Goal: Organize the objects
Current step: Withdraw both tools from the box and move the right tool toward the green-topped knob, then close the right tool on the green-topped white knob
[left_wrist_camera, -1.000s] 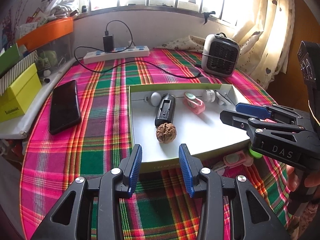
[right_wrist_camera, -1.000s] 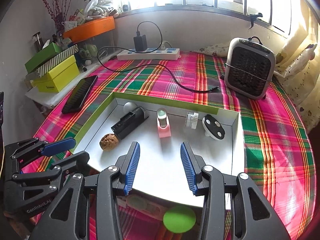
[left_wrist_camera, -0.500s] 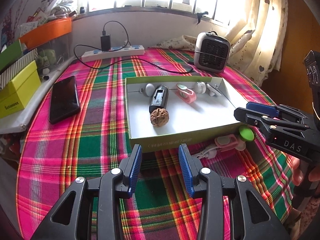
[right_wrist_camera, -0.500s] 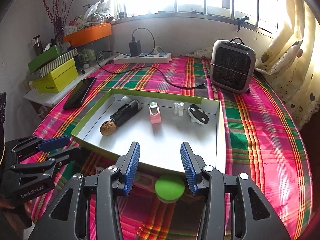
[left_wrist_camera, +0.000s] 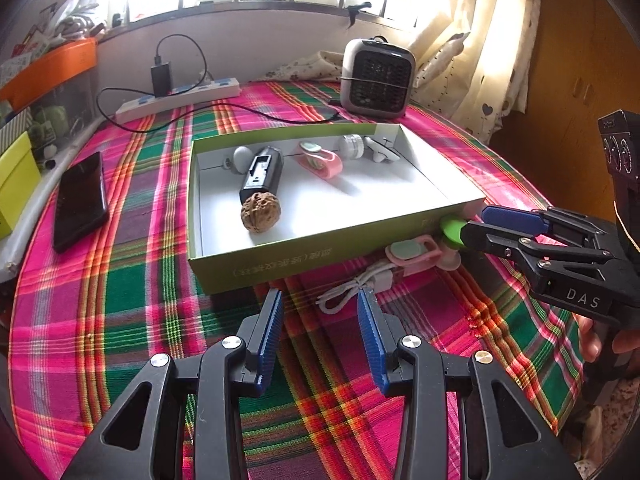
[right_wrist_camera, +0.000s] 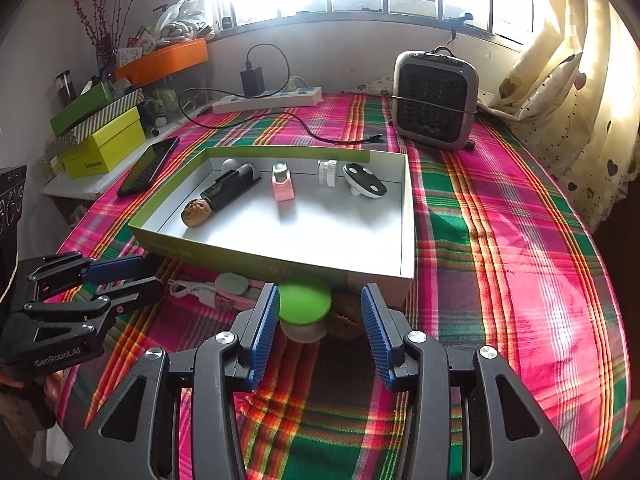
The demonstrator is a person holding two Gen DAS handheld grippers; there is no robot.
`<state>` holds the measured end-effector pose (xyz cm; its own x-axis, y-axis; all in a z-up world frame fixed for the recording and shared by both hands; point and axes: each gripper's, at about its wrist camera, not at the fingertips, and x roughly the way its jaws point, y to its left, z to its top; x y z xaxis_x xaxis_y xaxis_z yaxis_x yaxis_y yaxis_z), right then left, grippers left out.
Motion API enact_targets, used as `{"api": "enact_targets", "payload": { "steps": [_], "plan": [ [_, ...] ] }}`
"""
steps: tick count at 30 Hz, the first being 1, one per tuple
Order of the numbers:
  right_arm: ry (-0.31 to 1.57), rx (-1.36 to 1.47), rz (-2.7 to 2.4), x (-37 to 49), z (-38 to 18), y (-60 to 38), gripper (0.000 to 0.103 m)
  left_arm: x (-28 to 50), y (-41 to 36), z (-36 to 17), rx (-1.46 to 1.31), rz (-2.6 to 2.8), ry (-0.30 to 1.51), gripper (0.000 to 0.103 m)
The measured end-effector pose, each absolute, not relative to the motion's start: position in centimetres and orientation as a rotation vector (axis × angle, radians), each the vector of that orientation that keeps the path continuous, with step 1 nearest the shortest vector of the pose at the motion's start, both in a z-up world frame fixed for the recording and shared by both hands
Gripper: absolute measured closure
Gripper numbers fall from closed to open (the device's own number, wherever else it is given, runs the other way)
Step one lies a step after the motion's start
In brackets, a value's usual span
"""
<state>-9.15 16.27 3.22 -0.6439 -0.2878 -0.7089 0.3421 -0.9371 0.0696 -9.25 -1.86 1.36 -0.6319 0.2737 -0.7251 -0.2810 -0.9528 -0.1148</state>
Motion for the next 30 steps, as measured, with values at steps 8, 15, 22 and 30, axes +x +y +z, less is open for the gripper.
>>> {"api": "enact_targets", "payload": {
  "steps": [8,15,22,30],
  "plan": [
    [0.072,1.102,-2.557,-9.1,2.6,16.7,0.051,-9.7,-0.6,1.0,-1.15,2.535,0.052,0.067],
    [0.069,1.106,-2.551,-9.1,2.5,16.6,0.051,-10.4,0.2,0.6,-1.164,2.508,0.076,0.065],
    [0.062,1.105,-2.551,-9.0,2.6,16.7,0.051,-9.6,0.5,0.7,-1.151,2.441,0.075,0.065],
    [0.07,1.108,-2.544,-8.9,2.4,16.6,0.051,-9.4,0.8,1.1,-1.142,2.412,0.104,0.065]
  ]
}}
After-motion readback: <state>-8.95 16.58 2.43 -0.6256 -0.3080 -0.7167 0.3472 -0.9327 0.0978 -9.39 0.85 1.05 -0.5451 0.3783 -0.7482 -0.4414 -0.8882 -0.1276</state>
